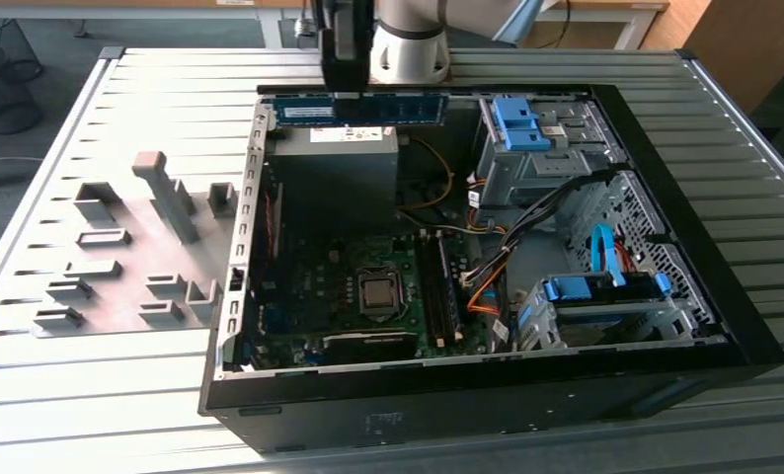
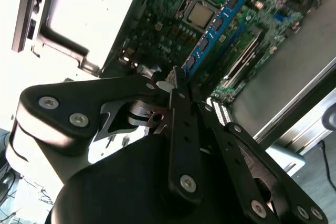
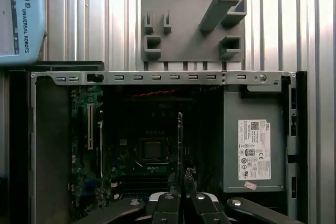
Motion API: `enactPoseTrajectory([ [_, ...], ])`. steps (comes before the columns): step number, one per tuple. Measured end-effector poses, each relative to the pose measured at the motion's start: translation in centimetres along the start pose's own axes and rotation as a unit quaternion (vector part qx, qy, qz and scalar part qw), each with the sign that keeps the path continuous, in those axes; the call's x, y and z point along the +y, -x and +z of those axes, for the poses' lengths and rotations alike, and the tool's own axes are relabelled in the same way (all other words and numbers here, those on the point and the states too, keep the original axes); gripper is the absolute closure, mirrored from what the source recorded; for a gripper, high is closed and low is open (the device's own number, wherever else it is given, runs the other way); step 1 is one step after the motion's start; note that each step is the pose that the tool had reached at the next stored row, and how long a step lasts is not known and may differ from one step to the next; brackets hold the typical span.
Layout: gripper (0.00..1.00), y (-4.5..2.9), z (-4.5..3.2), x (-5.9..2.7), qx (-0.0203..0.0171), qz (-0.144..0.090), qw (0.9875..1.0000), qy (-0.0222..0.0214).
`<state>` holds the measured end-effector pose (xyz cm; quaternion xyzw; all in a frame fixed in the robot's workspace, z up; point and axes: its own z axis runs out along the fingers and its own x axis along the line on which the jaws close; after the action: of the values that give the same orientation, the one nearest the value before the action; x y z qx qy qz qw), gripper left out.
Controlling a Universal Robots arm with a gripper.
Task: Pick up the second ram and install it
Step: 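Pick up the second ram and move it above second insertion slot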
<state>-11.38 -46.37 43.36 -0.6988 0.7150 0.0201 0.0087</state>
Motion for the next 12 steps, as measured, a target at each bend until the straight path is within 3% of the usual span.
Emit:
enactPoseTrajectory([
  [8, 0.86, 0.07, -0.04, -2.87, 0.0000, 0.000, 1.0000, 0.0000],
  [12, 0.86, 0.07, -0.05, -3.31, 0.0000, 0.000, 1.0000, 0.0000],
])
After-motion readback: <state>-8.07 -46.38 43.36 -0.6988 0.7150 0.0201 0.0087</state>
